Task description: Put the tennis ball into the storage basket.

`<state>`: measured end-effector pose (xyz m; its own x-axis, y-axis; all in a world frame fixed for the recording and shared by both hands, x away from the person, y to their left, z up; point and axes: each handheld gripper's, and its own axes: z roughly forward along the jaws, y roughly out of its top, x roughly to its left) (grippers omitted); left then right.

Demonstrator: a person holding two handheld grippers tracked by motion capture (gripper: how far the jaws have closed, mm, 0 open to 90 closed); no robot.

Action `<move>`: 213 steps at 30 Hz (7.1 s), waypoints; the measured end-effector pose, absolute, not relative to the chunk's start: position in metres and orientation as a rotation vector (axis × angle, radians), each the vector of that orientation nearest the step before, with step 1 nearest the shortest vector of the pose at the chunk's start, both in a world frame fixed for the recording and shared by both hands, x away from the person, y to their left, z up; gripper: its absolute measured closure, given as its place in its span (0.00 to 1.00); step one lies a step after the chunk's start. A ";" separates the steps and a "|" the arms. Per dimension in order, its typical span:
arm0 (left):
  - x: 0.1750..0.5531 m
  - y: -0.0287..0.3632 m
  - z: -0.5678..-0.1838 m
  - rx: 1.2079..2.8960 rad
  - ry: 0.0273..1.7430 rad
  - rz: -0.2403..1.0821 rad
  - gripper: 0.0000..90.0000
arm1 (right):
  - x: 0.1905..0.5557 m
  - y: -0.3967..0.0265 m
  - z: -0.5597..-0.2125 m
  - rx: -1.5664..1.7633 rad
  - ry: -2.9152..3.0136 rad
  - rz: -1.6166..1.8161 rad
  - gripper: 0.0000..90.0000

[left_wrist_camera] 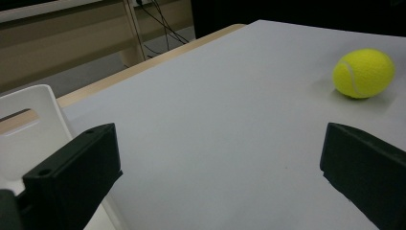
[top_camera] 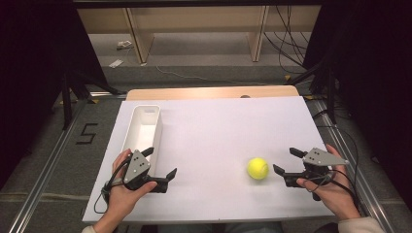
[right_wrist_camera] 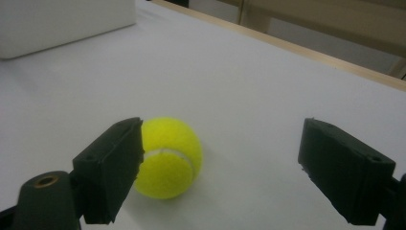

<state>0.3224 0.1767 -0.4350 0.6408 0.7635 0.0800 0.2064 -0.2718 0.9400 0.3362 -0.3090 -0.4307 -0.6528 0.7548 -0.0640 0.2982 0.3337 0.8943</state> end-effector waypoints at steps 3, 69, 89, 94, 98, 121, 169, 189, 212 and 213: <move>0.321 0.176 -0.435 1.807 0.774 0.658 0.00 | 0.336 -0.308 -0.431 0.919 2.131 1.273 0.18; 0.330 0.171 -0.442 1.863 0.707 0.664 0.00 | 0.374 -0.243 -0.467 0.844 2.419 1.129 0.18; 0.332 0.172 -0.443 1.865 0.708 0.667 0.00 | 0.377 -0.242 -0.475 0.863 2.480 1.011 0.21; 0.333 0.174 -0.442 1.860 0.712 0.666 0.00 | 0.378 -0.242 -0.474 0.886 2.490 1.022 0.28; 0.333 0.173 -0.443 1.860 0.707 0.668 0.00 | 0.378 -0.242 -0.474 0.880 2.495 1.022 0.29; 0.332 0.173 -0.441 1.858 0.703 0.669 0.00 | 0.380 -0.244 -0.460 0.895 2.405 1.123 0.30; 0.330 0.174 -0.438 1.849 0.691 0.675 0.00 | 0.386 -0.219 -0.436 0.832 2.335 1.256 0.30; 0.330 0.174 -0.438 1.851 0.689 0.678 0.00 | 0.391 -0.208 -0.432 0.820 2.330 1.279 0.30; 0.330 0.174 -0.438 1.849 0.689 0.674 0.00 | 0.396 -0.198 -0.427 0.817 2.316 1.319 0.30; 0.330 0.174 -0.438 1.849 0.689 0.674 0.00 | 0.396 -0.198 -0.427 0.817 2.316 1.320 0.30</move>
<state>0.3297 0.1738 -0.4379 0.6810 0.7188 0.1398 0.1557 -0.3287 0.9315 0.3963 -0.1983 -0.4271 -0.7717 0.6357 -0.0190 0.3076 0.3993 0.8637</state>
